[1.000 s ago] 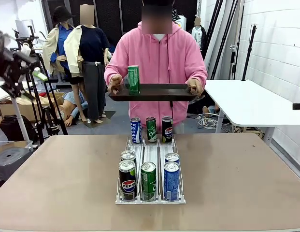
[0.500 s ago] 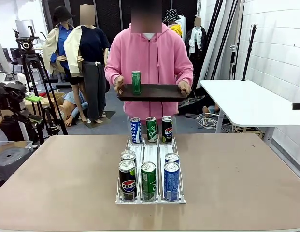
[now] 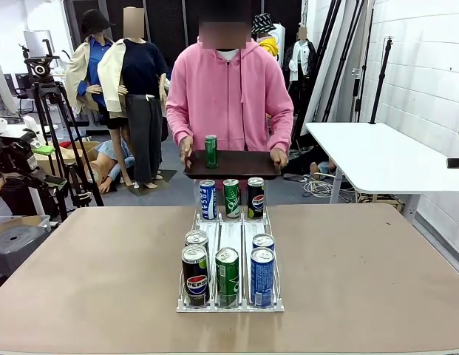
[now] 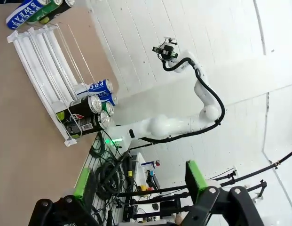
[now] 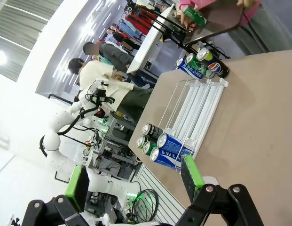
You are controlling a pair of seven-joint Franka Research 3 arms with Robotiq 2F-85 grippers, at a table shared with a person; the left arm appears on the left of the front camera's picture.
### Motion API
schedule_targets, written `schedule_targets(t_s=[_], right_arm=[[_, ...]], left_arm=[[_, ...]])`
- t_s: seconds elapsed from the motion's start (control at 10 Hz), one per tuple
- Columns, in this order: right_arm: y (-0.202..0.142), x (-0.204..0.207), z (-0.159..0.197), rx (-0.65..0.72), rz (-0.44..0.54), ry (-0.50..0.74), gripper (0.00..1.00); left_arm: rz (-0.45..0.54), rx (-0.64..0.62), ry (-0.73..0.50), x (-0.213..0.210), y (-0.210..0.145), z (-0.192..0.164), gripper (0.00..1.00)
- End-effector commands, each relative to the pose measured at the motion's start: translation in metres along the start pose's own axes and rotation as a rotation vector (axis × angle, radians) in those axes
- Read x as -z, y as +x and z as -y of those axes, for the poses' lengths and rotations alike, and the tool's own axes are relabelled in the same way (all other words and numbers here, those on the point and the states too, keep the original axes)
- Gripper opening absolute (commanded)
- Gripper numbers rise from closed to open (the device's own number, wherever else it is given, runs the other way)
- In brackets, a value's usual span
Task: Retrieve and hand over the desired beverage to the person.
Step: Pick up another can of the same type that the person held from the Automatic Can Dispenser.
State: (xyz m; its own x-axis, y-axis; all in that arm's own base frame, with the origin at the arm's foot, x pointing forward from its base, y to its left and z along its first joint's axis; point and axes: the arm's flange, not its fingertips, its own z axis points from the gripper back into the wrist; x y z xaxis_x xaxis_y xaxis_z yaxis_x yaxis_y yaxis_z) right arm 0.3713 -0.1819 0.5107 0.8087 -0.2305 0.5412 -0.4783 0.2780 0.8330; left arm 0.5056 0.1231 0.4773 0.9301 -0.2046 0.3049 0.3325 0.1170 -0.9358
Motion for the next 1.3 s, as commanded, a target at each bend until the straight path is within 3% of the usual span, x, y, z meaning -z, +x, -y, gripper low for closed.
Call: schedule_targets(t_s=[0.0, 1.2], right_arm=[[0.0, 0.0007, -0.0003, -0.007, 0.0, 0.016, 1.0], [0.0, 0.0007, -0.0003, -0.007, 0.0, 0.016, 1.0]], left_arm=[[0.02, -0.012, 0.014, -0.0012, -0.004, -0.004, 1.0], [0.02, -0.012, 0.014, -0.0012, -0.004, -0.004, 1.0]])
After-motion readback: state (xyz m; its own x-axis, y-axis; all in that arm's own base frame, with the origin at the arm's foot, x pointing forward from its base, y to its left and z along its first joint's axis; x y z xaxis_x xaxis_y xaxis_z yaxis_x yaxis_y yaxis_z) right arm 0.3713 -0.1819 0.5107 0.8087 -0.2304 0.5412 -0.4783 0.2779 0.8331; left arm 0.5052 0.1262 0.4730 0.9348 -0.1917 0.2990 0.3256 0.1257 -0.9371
